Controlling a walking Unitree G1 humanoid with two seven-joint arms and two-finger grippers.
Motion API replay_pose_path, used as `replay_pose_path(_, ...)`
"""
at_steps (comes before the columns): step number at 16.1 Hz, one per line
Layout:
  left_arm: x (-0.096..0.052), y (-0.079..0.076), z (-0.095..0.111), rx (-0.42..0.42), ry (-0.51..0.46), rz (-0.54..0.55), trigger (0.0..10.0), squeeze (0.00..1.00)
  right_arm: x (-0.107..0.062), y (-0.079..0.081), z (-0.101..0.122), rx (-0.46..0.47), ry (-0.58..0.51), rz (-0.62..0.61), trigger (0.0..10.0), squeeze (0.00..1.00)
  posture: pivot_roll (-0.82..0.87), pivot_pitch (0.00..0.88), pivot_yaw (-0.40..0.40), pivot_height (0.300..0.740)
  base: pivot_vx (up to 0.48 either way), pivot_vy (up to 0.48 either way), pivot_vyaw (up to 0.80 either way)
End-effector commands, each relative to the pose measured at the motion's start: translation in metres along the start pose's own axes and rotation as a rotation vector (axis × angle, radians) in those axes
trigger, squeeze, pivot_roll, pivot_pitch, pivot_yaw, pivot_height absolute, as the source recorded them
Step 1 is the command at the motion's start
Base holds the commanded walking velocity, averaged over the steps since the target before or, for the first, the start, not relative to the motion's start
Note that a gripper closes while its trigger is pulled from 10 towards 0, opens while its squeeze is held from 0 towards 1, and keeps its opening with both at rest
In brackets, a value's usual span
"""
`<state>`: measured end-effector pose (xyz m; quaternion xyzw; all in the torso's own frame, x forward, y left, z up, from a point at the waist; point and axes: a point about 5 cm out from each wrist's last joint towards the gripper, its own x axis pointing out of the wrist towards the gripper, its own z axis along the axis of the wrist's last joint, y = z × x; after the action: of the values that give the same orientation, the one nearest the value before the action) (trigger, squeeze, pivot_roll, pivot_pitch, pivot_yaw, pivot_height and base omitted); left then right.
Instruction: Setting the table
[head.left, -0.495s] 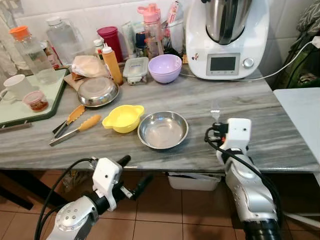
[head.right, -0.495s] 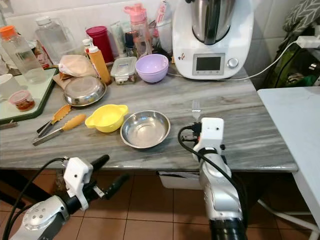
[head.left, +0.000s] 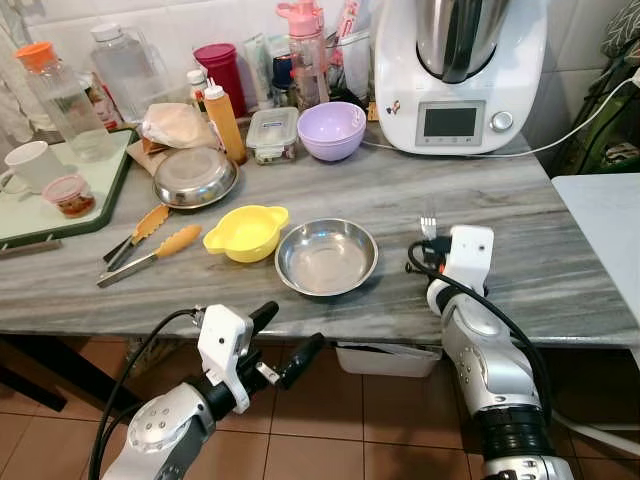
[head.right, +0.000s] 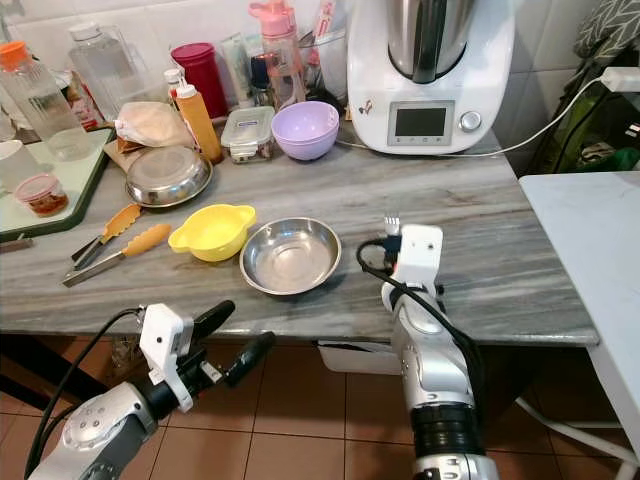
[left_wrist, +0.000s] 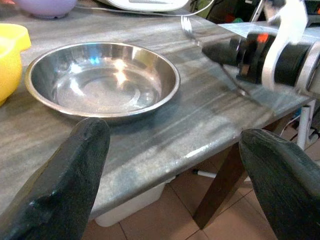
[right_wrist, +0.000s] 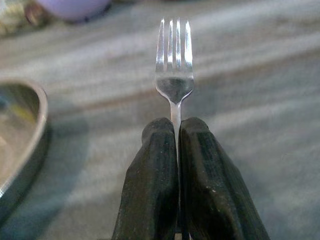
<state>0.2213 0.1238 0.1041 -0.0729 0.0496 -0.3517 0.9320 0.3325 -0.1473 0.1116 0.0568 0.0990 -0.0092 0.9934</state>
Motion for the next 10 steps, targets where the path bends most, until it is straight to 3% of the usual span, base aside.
replay_pose_path(1, -0.002, 0.004, 0.003, 0.009, 0.003, 0.016, 10.0, 0.00, 0.003, 0.008, 0.004, 0.017, 0.005, 0.018, 10.0, 0.00, -0.16, 0.059, 0.107, 0.740, 0.000, 0.000, 0.00)
replay_pose_path(4, -0.002, 0.005, -0.001, 0.000, 0.008, 0.018, 10.0, 0.00, 0.004, 0.011, -0.002, 0.031, 0.030, 0.043, 10.0, 0.00, -0.17, 0.054, 0.109, 0.740, 0.000, 0.000, 0.00)
replay_pose_path(5, -0.003, 0.006, -0.003, -0.004, 0.011, 0.023, 10.0, 0.00, 0.006, 0.015, -0.004, 0.044, 0.048, 0.062, 10.0, 0.07, -0.17, 0.053, 0.110, 0.740, 0.000, 0.000, 0.00)
replay_pose_path(10, -0.003, 0.008, -0.007, 0.005, 0.026, 0.031, 10.0, 0.00, 0.009, 0.028, -0.005, 0.052, 0.072, 0.094, 10.0, 0.05, -0.16, 0.047, 0.103, 0.740, 0.000, 0.000, 0.00)
